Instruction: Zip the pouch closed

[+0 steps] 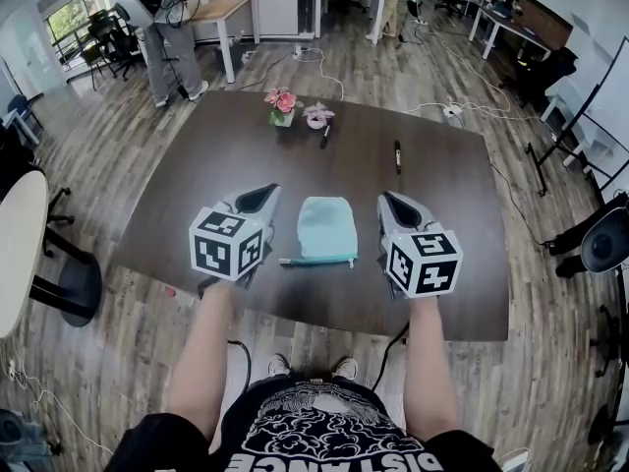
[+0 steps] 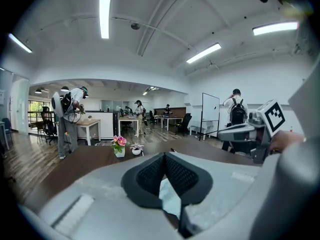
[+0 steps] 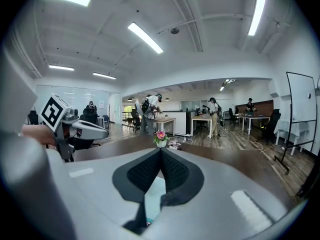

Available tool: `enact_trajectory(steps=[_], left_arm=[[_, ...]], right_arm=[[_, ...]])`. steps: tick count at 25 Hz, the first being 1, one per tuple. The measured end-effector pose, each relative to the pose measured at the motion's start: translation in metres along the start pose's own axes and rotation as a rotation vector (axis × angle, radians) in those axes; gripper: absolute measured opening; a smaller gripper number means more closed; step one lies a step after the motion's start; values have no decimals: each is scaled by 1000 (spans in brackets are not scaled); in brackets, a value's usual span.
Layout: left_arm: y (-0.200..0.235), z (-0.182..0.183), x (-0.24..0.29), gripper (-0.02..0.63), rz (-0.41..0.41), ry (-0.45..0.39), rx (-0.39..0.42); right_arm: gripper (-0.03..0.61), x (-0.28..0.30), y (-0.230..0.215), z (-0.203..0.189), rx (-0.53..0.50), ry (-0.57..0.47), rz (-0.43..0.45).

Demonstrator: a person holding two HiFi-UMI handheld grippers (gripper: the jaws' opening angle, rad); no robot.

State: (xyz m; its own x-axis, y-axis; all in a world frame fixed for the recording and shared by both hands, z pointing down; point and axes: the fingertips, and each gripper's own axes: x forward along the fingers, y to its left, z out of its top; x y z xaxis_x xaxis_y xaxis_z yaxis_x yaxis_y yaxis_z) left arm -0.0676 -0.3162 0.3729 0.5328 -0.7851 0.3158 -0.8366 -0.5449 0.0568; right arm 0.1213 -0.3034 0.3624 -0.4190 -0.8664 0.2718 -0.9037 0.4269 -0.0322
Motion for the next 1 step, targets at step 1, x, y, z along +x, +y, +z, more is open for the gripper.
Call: enact_trajectory(steps=[1], left_arm=[[0,0,0,5,-1,0,0]], right_arm=[[0,0,0,0,0,1,0]])
